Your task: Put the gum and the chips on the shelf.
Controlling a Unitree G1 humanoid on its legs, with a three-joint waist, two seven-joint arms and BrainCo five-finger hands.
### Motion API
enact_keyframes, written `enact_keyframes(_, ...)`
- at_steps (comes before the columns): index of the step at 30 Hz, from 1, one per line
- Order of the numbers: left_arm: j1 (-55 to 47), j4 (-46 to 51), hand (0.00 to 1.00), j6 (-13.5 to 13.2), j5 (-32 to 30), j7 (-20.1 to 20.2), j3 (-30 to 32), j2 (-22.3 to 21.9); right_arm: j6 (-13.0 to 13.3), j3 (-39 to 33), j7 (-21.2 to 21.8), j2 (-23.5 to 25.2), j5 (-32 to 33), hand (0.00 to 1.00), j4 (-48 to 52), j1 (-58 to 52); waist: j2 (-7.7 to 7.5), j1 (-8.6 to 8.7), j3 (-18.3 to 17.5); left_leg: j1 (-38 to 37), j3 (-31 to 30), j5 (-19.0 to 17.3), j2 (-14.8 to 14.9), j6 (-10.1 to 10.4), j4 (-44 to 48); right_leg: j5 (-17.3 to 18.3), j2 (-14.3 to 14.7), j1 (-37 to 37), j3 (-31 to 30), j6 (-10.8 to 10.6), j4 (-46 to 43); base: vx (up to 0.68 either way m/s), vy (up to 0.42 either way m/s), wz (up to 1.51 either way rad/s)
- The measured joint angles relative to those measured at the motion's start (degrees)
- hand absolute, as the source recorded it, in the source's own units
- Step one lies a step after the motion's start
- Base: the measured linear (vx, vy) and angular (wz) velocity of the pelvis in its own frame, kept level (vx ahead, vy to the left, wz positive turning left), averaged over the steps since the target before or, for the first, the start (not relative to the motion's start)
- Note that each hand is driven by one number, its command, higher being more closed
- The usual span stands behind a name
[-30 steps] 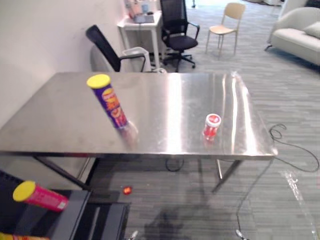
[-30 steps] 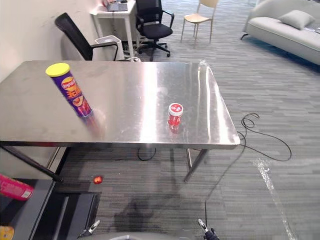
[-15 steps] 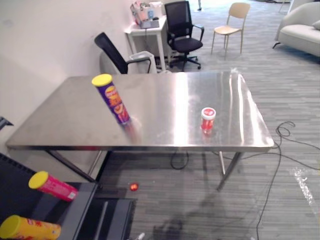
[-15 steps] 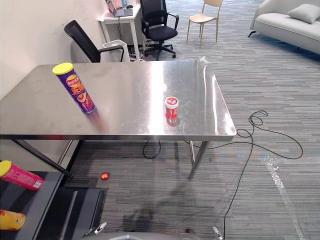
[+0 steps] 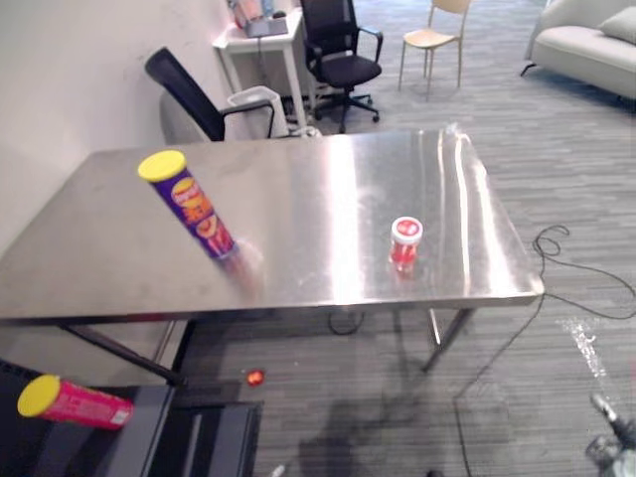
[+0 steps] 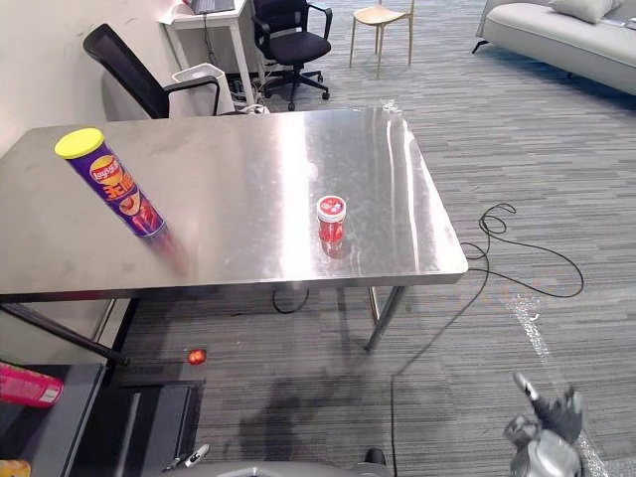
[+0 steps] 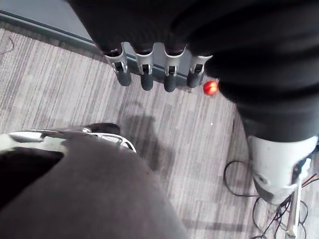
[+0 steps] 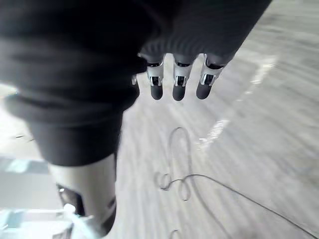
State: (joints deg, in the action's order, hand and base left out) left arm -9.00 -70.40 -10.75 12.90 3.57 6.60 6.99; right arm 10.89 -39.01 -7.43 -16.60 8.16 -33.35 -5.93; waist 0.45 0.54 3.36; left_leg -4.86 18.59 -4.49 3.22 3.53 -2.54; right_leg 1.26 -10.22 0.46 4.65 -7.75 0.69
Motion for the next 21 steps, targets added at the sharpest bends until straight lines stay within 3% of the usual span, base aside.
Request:
enact_keyframes(4,-0.6,0.6,0.00,-0.4,0.5,0.0,0.1,-0.1,1.7,0.9,-1.9,0.3,-5.6,0.00,8.9,-1.4,-0.14,0.09,-0.2,0.4,0.0,-0.7,0.3,0.1,1.0,0.0,-0.2,-0.2,-0.4,0.0,-0.1,0.00,-0.007,-0.05)
enact_keyframes(10,-2.2,2.4,0.00,-0.5,0.7,0.0,0.6,-0.3,1.9,2.5,-2.1,3.3,-8.2,0.00,18.6,-3.8,-0.52,0.55,-0.8,0.7,-0.1,-0.7,0.1,0.1,1.1,0.0,-0.4,-0.4,-0.4,0.0,-0.1,-0.04,-0.017,-0.02)
enact_keyframes(14,-3.0,2.7,0.00,-0.5,0.7,0.1,0.7,-0.5,2.6,6.0,0.0,3.4,-8.3,0.00,31.2,-6.8,-0.28,0.64,-1.9,0.8,-0.5,-0.6,-0.1,0.0,0.9,0.0,-0.6,-0.8,-0.2,0.0,-0.1,-0.05,-0.010,0.00)
enact_keyframes(21,-4.1,3.4,0.00,-0.5,1.3,0.4,1.7,-0.2,4.7,9.7,4.4,3.3,-8.1,0.00,42.1,-8.3,-1.48,0.60,-3.4,1.7,-2.1,-0.2,-0.6,-0.6,0.7,0.0,-1.1,-0.5,1.5,-0.1,0.1,0.00,-0.006,0.13)
